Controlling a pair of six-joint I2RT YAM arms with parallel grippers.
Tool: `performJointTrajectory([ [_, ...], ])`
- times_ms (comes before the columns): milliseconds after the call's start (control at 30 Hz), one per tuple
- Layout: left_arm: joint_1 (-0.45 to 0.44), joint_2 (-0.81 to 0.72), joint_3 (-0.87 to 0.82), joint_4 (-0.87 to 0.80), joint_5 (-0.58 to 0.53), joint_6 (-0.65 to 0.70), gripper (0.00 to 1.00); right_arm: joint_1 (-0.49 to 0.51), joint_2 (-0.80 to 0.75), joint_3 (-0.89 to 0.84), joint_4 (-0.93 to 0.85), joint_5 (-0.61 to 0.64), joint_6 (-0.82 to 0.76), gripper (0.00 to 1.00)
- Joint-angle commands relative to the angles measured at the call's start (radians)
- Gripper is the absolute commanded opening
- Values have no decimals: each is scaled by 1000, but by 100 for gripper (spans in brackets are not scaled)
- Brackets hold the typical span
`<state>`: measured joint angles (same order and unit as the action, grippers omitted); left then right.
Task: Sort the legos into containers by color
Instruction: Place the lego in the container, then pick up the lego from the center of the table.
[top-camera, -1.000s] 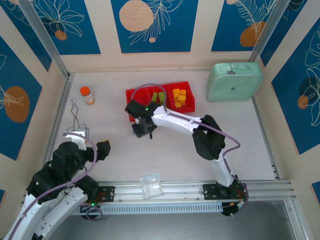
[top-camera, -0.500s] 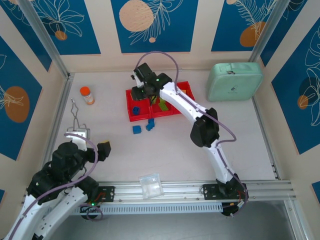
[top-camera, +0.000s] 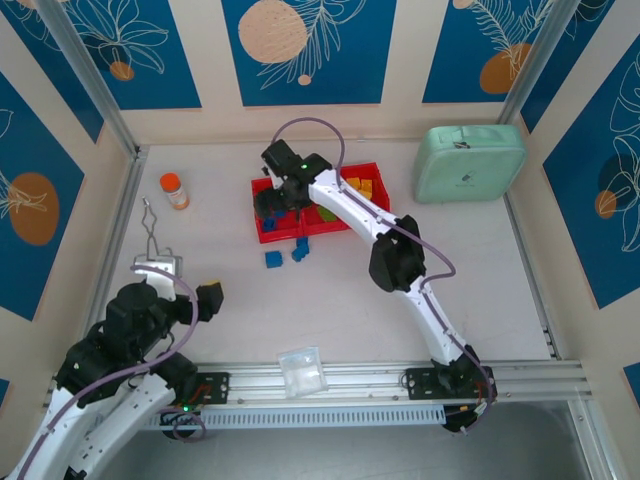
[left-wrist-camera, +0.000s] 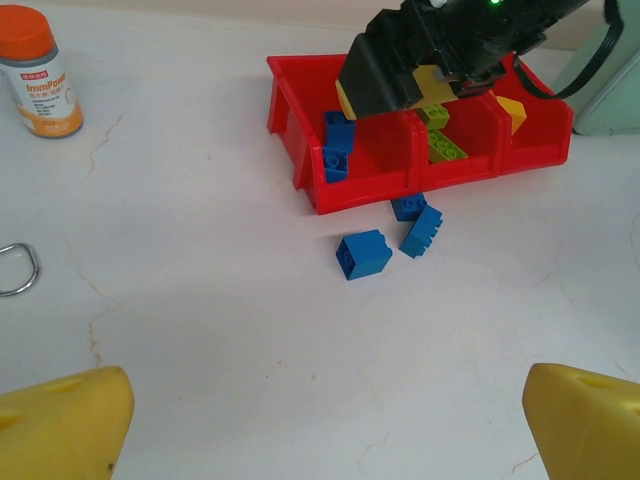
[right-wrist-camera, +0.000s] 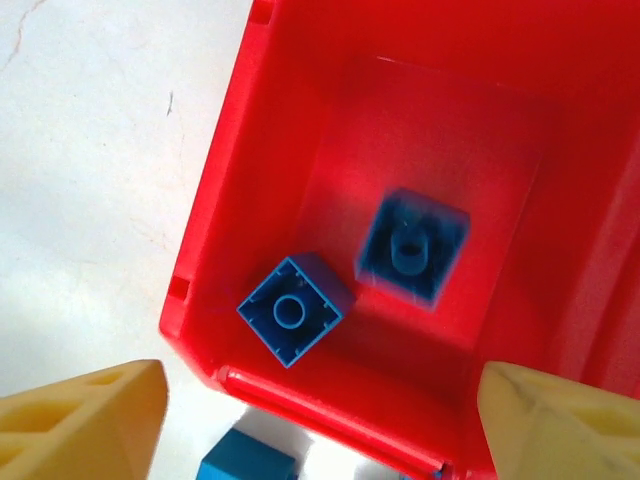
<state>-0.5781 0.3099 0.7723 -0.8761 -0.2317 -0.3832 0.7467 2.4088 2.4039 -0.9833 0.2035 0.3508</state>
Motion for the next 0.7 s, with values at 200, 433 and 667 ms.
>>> performJointTrajectory([
  [200, 4, 14, -8, 25, 32, 20, 99, -2, -386, -473, 103, 106, 243, 92],
  [433, 5, 29, -9, 31, 50, 23, 99, 27, -497, -799, 283, 188, 561, 93],
  [667, 4, 34, -10, 31, 55, 24, 99, 68, -424, -828, 383, 177, 725, 95],
])
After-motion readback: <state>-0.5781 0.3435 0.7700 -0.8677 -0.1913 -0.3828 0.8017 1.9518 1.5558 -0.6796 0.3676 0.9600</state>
